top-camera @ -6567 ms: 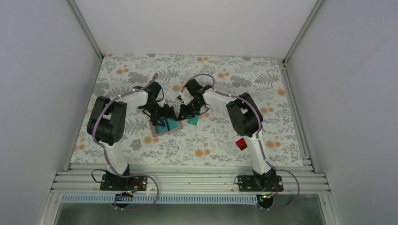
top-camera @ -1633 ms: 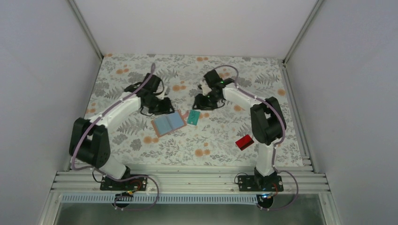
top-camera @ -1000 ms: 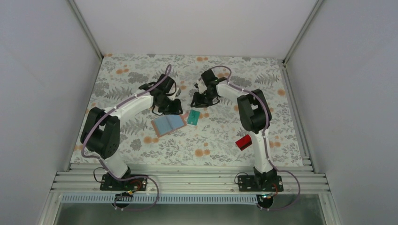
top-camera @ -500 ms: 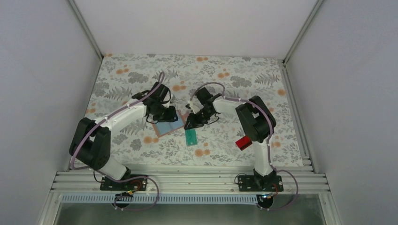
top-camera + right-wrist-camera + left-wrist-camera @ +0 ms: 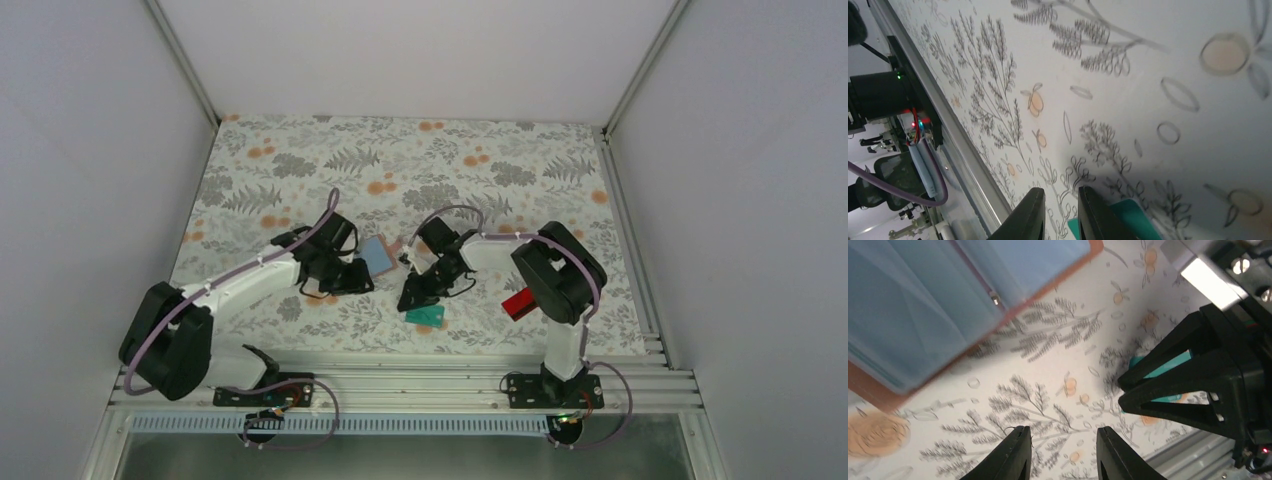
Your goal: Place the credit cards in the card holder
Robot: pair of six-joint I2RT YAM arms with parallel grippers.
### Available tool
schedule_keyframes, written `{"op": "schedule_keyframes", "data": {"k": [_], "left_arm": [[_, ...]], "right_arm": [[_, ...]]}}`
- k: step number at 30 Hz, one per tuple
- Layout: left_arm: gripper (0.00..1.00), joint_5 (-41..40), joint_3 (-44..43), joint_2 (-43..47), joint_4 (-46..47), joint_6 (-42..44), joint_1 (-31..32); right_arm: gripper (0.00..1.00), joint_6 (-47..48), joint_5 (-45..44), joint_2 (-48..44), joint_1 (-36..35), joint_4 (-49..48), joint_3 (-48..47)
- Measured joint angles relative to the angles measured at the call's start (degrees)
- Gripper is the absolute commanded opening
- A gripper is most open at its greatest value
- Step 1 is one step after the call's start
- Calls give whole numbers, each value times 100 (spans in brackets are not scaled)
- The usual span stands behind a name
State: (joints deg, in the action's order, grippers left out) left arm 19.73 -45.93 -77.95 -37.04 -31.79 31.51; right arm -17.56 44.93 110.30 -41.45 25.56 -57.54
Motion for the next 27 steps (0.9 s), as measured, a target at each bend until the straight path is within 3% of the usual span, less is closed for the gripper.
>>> {"op": "schedule_keyframes", "data": {"k": [7, 18, 27], "left_arm": [[34, 39, 234, 479, -35, -638, 433], [34, -201, 164, 804, -258, -1652, 1274], [34, -730, -61, 726, -350, -2531, 2406]], "right_arm": [[22, -195, -81, -343, -133, -24, 326], [26, -857, -1770, -1082, 216, 553, 291], [23, -1078, -2295, -1088, 505, 468, 299]]}}
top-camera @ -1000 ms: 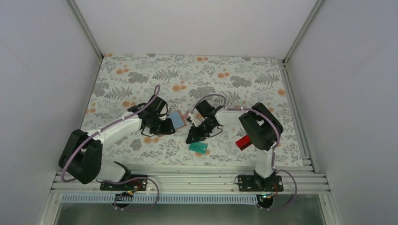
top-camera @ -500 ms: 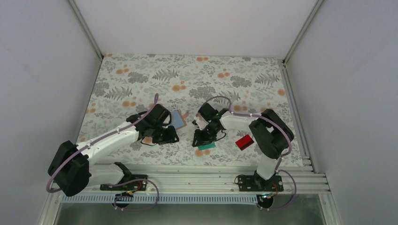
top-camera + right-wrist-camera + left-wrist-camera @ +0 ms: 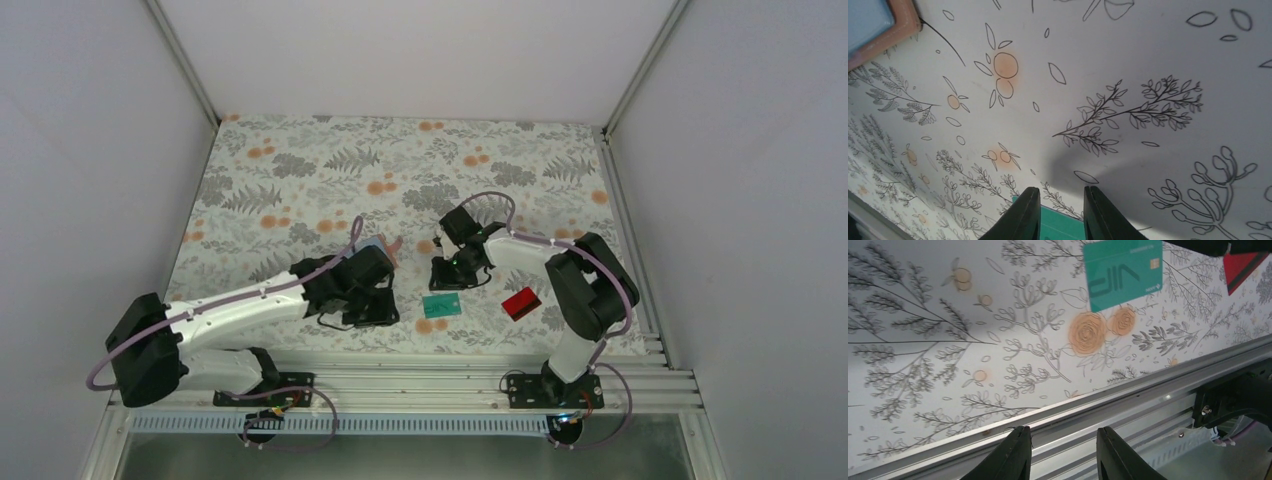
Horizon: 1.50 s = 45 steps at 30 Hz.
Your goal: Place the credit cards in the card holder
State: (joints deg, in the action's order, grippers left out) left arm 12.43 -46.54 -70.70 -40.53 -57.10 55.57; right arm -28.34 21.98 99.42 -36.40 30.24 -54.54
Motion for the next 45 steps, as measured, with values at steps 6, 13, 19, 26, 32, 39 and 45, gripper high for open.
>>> {"op": "schedule_keyframes", "data": {"k": [6, 13, 19, 26, 32, 39, 45], "left_arm": [[35, -260, -289, -315, 4, -223, 382], [36, -306, -328, -560, 85, -138, 387], [37, 2, -240, -684, 435, -46, 387], [38, 319, -236, -1147, 822, 227, 435], [38, 483, -525, -1661, 1001, 564, 446], [35, 680, -1110, -2282, 1193, 981, 444], [32, 1012, -1561, -2900, 1285, 1394, 444]], "right_arm": [[16, -70, -208, -308, -13, -133, 422], [15, -319, -232, -920, -387, 44, 1047], [15, -859, -90, -1213, -800, 216, 1357], [15, -1429, 0, -1626, -1088, 247, 1749], [25, -1735, -133, -1921, -1128, 660, 1845], [50, -2365, -428, -2994, -1130, 1244, 1670], [58, -3049, -431, -3676, -1126, 1628, 2017]]}}
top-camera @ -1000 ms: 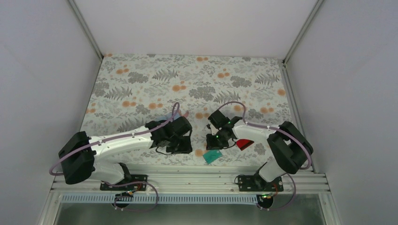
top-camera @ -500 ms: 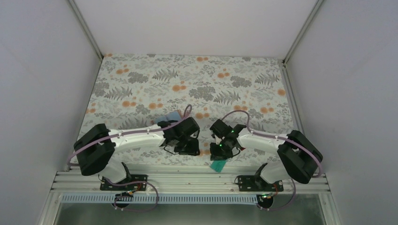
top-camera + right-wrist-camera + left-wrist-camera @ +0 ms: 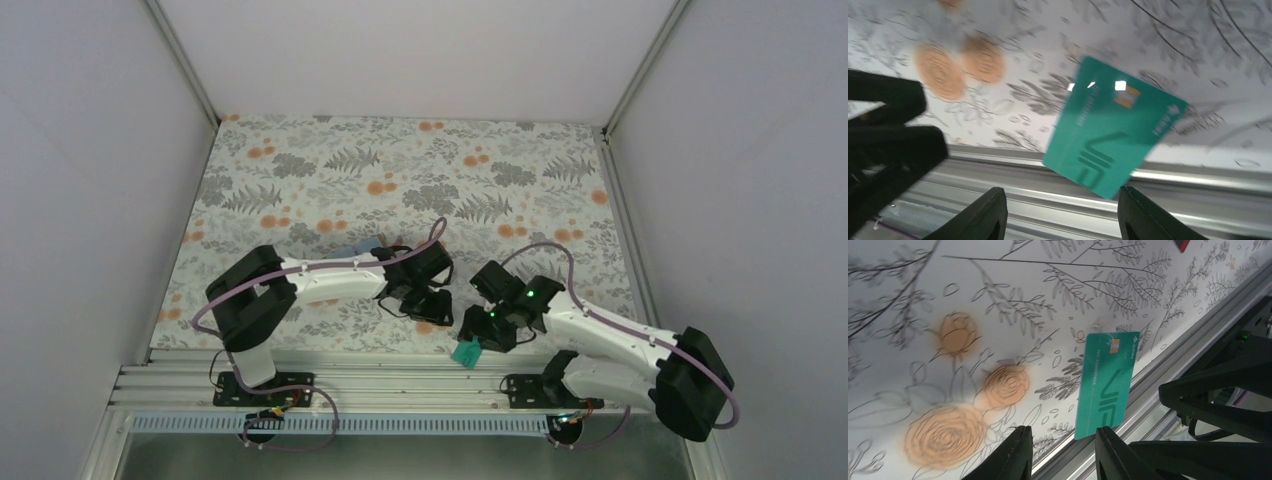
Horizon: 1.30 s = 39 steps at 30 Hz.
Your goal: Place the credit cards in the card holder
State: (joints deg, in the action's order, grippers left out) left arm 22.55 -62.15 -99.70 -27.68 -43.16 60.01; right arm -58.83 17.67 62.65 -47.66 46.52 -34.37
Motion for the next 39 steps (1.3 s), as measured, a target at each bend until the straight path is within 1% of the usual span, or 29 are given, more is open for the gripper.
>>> {"op": "schedule_keyframes", "data": {"k": [3, 8, 11, 15, 19, 26, 32, 39], "left_arm": [[31, 219, -149, -223, 59, 201, 0], [30, 619, -330, -522, 197, 455, 0], [30, 844, -413, -680, 229, 575, 2], [29, 1073, -540, -837, 232, 721, 0], [27, 1209, -577, -914, 229, 811, 2], [26, 1364, -577, -955, 232, 828, 0], [23, 1495, -520, -960, 280, 844, 0], [19, 1681, -310, -1067, 492, 817, 2]], "right_arm": [[58, -293, 39, -319, 7, 162, 297], [58, -723, 258, -667, 7, 70, 975], [59, -927, 361, -835, 20, -142, 1209], [57, -1134, 455, -887, 59, -625, 1440], [53, -1316, 461, -1032, 92, -997, 1705], [51, -1624, 376, -1458, 131, -1187, 1864], [48, -1878, 520, -1480, 168, -1624, 2227], [38, -2092, 693, -1591, 199, -1958, 2435]]}}
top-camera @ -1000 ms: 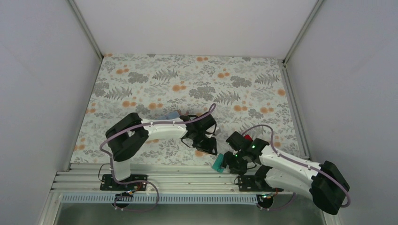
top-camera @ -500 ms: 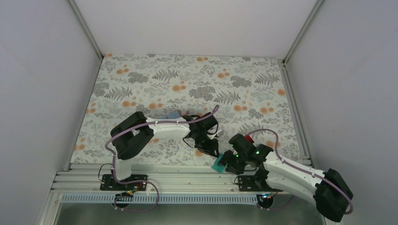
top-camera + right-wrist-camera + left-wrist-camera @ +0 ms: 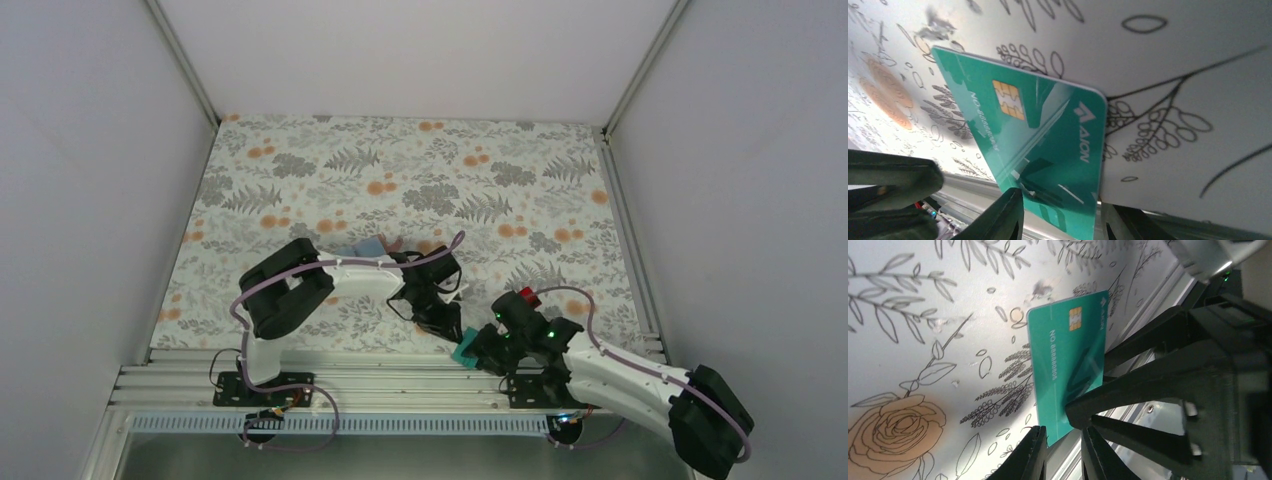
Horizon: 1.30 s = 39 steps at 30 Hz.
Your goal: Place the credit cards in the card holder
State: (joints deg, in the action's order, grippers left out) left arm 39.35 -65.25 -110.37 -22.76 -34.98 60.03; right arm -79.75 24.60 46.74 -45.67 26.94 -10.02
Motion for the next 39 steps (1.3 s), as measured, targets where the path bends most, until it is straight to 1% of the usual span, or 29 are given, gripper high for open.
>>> {"op": "schedule_keyframes", "data": {"k": [5, 10, 12, 16, 20, 23, 26, 29, 32, 39], "left_arm": [[18, 105, 247, -28, 181, -57, 0], [17, 223, 372, -129, 413, -173, 0], [17, 247, 372, -138, 435, -210, -11], [17, 247, 372, -136, 428, -297, -50], [21, 44, 367, -20, 393, -385, -68], [27, -210, 365, 348, 210, -470, -177], [30, -446, 332, 852, 0, -481, -496], [34, -667, 280, 1445, -205, -461, -1012], [35, -831, 195, 1943, -503, -369, -1561], [35, -1292, 55, 2505, -1215, -175, -2516]], "right_arm": [[25, -83, 94, -140, 37, -232, 168], [8, -74, 122, -223, 101, -393, 199], [4, -42, 168, -280, 133, -369, 199], [4, 44, 199, -393, 177, -306, 155], [4, 162, 146, -444, 210, -164, -76], [4, 428, -57, -431, 289, -15, -452], [4, 809, -208, -310, 350, 103, -863], [4, 1338, -249, 37, 503, 144, -1504], [4, 1947, -173, 638, 745, 70, -2251], [4, 3458, 354, 2306, 1145, -153, -3967]]}}
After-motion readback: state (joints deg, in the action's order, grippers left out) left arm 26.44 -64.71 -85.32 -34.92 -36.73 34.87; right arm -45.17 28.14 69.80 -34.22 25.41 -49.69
